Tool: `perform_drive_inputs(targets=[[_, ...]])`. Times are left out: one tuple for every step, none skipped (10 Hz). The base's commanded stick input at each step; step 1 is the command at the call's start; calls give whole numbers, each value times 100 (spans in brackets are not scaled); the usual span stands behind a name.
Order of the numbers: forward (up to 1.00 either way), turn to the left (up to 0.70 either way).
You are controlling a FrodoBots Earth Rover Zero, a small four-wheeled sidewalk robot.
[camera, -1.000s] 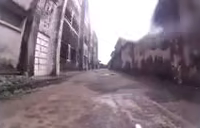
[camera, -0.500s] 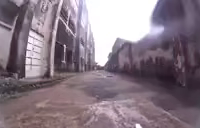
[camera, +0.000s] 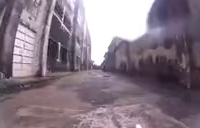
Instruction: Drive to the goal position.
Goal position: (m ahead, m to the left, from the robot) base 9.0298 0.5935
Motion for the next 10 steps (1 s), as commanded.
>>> perform_drive_inputs(targets=[[70, -35], [70, -35], [70, -19], [70, -5], [70, -1], [70, 0], [70, 0], [70, 0], [70, 0], [70, 0]])
